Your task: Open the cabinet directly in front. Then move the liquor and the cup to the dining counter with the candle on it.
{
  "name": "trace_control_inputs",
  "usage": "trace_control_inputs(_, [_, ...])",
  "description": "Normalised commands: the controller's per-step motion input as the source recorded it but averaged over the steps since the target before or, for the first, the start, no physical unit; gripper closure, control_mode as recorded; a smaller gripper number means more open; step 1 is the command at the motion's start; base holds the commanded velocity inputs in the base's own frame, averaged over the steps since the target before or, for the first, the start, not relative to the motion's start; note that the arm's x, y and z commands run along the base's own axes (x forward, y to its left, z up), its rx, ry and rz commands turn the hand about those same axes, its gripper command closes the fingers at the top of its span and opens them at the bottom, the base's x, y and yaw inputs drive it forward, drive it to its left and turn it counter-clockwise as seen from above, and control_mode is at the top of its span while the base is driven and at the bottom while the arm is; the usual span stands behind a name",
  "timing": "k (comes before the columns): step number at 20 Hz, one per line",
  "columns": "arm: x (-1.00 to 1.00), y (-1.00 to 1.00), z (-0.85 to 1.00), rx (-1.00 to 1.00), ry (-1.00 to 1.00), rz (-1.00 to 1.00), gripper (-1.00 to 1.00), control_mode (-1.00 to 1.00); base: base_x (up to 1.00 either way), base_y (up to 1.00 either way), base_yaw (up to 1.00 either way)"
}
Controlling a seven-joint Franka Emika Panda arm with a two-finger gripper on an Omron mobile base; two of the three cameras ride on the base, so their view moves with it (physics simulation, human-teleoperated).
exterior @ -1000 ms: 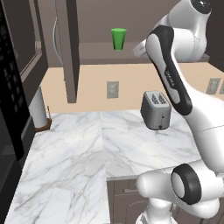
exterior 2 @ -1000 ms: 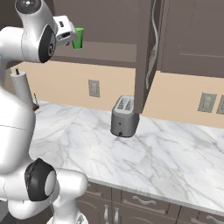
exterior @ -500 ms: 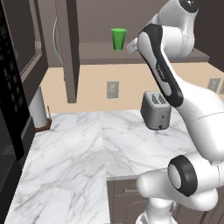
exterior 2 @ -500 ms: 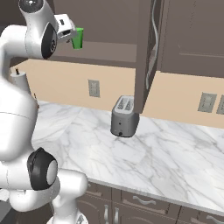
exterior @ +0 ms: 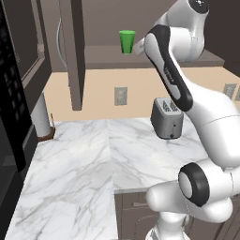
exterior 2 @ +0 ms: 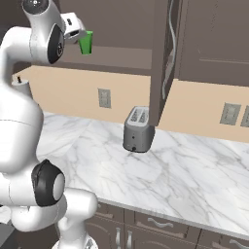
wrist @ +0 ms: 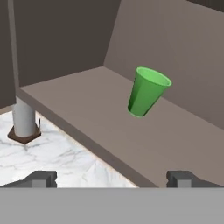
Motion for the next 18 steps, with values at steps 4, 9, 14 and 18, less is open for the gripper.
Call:
trace_control_inputs(4, [0.14,0.0,0.0,0.0,-0.1,0.01,-1.0,-1.0,0.0,0.0,0.0])
trace_control_inputs(9, [0.17,0.0,0.04,0.0,-0.01,0.0,-1.0,-1.0,0.0,0.0,0.0])
trace_control_inputs(14, [0.17,0.01,0.08,0.0,0.0,0.0,-1.0,-1.0,0.0,0.0,0.0])
trace_control_inputs(18, [0.15,0.02,0.15,0.0,0.0,0.01,-1.0,-1.0,0.0,0.0,0.0])
